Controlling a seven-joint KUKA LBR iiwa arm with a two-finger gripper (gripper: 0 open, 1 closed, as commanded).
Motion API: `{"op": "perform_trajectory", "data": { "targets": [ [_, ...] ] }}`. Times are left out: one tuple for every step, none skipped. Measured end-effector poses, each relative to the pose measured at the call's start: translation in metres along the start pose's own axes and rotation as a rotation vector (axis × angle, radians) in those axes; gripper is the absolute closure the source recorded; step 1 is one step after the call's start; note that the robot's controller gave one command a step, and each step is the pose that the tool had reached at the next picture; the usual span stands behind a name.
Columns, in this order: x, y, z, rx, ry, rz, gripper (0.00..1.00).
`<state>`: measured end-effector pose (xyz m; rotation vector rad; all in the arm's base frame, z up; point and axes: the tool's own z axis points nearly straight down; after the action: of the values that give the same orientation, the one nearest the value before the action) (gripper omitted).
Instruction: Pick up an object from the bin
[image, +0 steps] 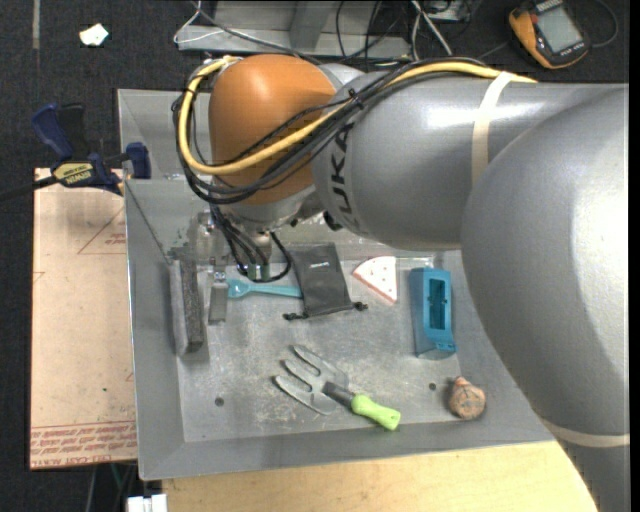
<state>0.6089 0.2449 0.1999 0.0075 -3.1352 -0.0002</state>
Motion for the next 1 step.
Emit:
{"op": "perform_trajectory", "data": {
  "targets": [
    [-0.0019,-0.0013,-0.0055,-0.002,-0.008,0.004,0.00]
  ]
}}
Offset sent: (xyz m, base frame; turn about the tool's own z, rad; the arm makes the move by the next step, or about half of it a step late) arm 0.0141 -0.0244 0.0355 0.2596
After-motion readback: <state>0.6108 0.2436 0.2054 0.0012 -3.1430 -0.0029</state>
